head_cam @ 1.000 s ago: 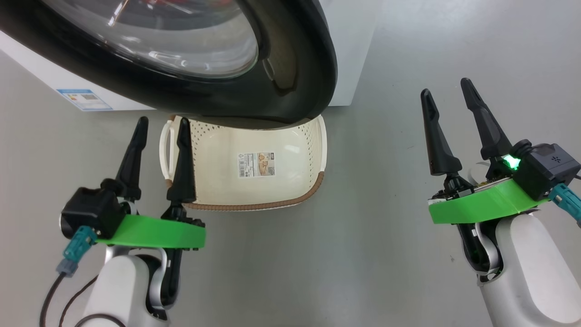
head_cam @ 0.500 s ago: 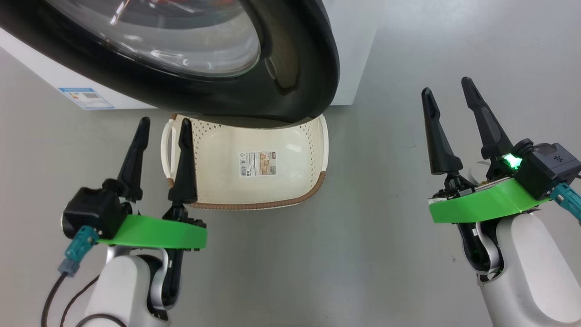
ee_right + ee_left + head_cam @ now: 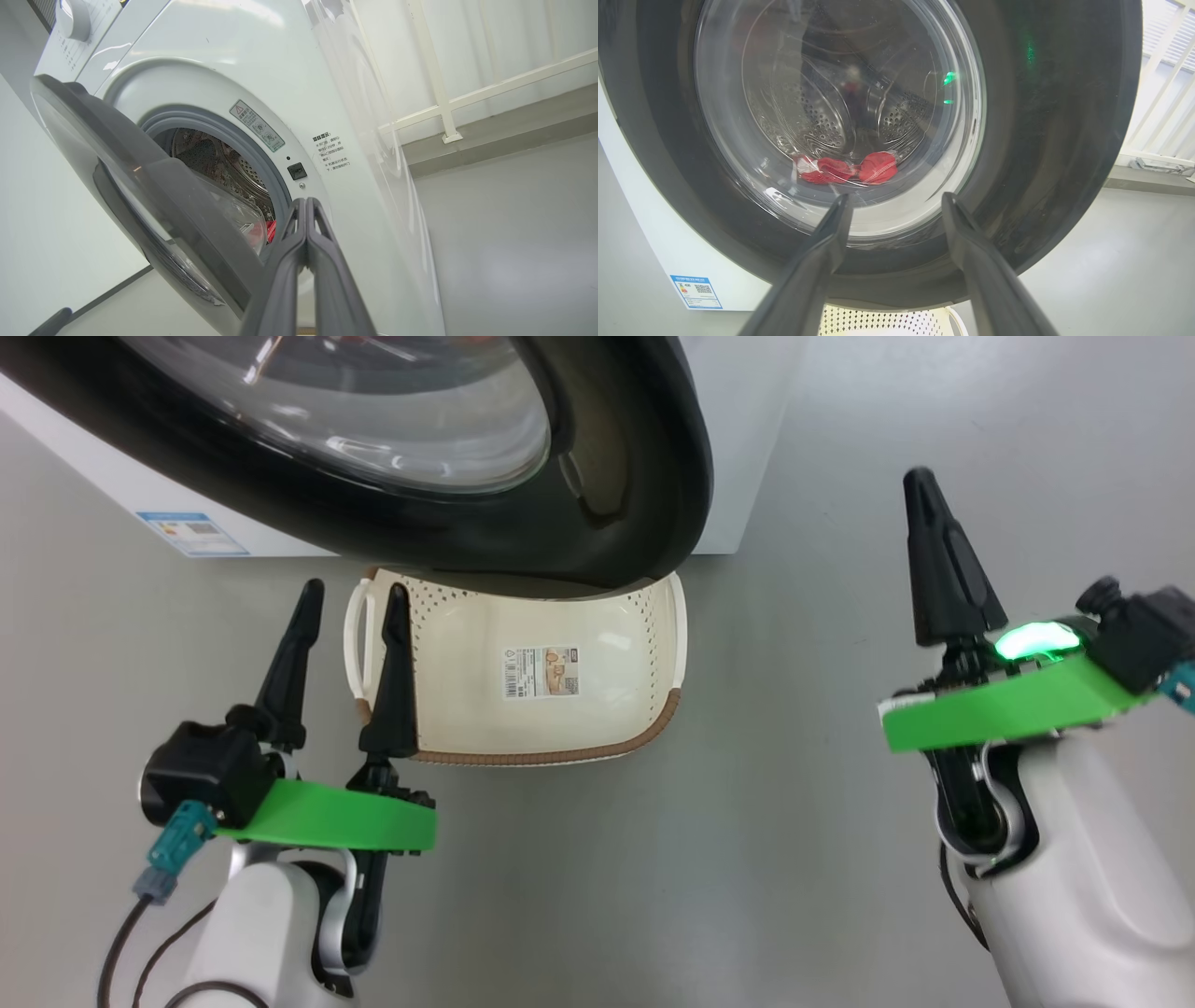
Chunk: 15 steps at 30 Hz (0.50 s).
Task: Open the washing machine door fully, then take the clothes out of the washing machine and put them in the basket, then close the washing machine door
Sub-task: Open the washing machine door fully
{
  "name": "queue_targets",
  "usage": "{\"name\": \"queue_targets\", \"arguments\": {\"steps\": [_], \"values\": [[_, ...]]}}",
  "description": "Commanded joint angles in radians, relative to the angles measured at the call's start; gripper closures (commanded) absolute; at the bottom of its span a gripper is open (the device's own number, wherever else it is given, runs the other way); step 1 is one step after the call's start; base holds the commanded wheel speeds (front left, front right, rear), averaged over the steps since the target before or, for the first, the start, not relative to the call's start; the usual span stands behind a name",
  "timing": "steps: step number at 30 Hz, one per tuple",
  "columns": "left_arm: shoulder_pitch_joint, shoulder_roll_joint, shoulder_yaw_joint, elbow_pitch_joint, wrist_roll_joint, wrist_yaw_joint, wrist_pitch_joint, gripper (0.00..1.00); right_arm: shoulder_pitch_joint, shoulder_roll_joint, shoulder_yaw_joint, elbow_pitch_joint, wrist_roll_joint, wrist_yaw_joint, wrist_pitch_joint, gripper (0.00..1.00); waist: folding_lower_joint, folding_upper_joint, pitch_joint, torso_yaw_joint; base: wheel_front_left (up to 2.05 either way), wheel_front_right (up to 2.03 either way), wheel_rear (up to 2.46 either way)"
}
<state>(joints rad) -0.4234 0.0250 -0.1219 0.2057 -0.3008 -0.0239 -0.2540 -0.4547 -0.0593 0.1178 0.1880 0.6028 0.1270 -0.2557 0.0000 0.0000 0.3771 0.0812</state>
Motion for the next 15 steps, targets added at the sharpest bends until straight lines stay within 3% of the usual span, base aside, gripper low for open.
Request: {"name": "queue_targets", "arguments": {"steps": [1,9,15], "values": [[0.007,0.025,0.026,-0.021,-0.006,0.006,-0.008,0.00,-0.042,0.009,0.043,0.006,0.082,0.004,-0.006,1.00,0.0000,0.0000,-0.001,0.006,0.00,0.00,0.00],[0.006,0.025,0.011,-0.026,-0.009,0.008,-0.008,0.00,-0.197,0.009,0.081,0.091,0.436,0.004,0.086,1.00,0.0000,0.0000,0.002,0.030,0.00,0.00,0.00],[0.003,0.025,-0.001,-0.033,-0.009,0.011,-0.008,0.00,-0.307,0.009,0.063,0.157,0.720,0.004,0.237,1.00,0.0000,0.0000,0.013,0.048,0.00,0.00,0.00]]}}
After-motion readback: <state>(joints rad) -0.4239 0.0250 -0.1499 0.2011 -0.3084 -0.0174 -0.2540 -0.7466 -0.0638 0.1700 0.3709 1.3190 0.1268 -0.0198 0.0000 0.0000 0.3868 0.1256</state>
